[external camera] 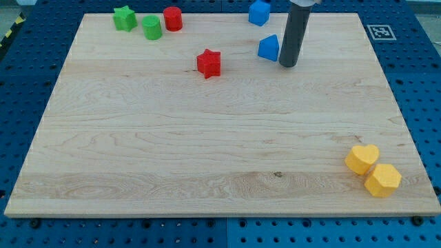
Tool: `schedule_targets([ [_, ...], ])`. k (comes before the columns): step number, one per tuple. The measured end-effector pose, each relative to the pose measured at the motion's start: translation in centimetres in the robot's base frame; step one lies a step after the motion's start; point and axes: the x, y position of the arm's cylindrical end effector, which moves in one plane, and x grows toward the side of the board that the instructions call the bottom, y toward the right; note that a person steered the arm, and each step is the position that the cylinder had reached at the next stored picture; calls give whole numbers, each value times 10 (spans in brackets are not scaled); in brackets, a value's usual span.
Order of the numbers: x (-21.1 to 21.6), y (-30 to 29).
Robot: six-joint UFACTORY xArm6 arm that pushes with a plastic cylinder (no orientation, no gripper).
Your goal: Slide the blue triangle diagonally to the bottom right of the red star
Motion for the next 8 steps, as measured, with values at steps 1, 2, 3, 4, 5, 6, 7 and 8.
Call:
schedule_targets([
  [1, 11, 0],
  [2, 27, 0],
  [3, 43, 0],
  [4, 49, 0],
  [5, 48, 0],
  [6, 23, 39],
  [7, -17, 69],
  [8, -51, 67],
])
